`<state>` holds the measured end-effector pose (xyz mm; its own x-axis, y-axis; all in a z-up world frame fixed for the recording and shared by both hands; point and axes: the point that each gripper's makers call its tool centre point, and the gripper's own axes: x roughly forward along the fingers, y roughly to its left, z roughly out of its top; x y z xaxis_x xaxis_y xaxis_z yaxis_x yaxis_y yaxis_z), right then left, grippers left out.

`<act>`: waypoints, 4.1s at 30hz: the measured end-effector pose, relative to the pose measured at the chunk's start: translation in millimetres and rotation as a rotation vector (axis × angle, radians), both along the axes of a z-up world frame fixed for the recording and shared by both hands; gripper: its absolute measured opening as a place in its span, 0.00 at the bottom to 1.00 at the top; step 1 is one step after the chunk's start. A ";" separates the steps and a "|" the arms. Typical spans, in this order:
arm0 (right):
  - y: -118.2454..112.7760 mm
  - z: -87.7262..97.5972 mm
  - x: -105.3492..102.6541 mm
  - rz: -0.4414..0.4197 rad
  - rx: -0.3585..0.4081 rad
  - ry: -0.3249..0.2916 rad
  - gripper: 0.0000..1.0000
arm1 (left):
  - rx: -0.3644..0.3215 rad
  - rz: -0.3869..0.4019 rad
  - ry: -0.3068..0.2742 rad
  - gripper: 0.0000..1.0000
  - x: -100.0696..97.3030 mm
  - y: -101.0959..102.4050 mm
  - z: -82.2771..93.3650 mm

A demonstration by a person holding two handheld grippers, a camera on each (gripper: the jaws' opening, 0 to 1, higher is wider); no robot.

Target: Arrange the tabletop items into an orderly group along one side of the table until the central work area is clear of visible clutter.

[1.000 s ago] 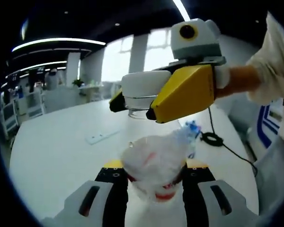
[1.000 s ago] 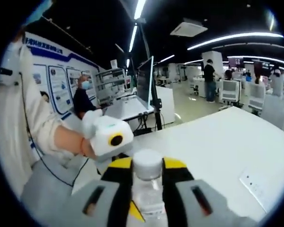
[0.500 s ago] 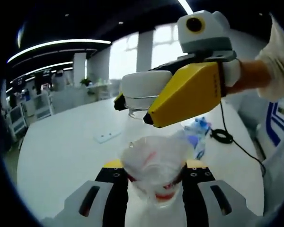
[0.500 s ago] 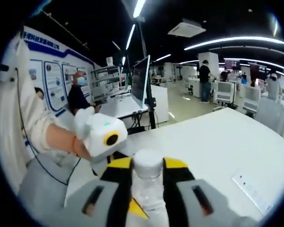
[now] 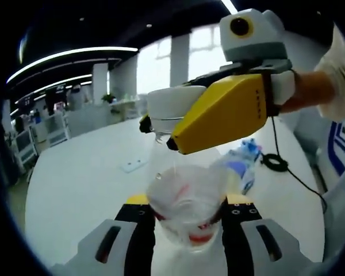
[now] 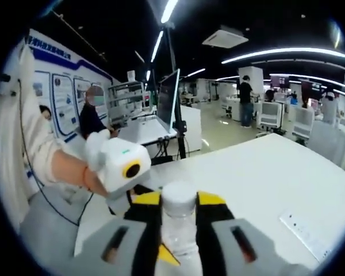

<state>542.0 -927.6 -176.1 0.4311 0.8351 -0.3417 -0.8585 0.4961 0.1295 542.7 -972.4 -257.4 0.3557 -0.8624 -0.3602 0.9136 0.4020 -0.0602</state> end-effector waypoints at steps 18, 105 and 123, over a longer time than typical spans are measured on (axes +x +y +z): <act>-5.3 -7.0 -1.4 0.001 0.008 0.020 0.17 | -0.024 -0.037 0.003 0.42 -2.1 -7.1 -6.1; -34.1 -26.9 1.4 -0.040 0.021 -0.012 0.16 | -0.064 0.077 0.189 0.80 -107.1 64.3 16.5; -29.1 -30.7 -3.2 -0.014 0.020 -0.030 0.17 | -0.058 0.096 0.185 0.78 -109.1 72.5 19.1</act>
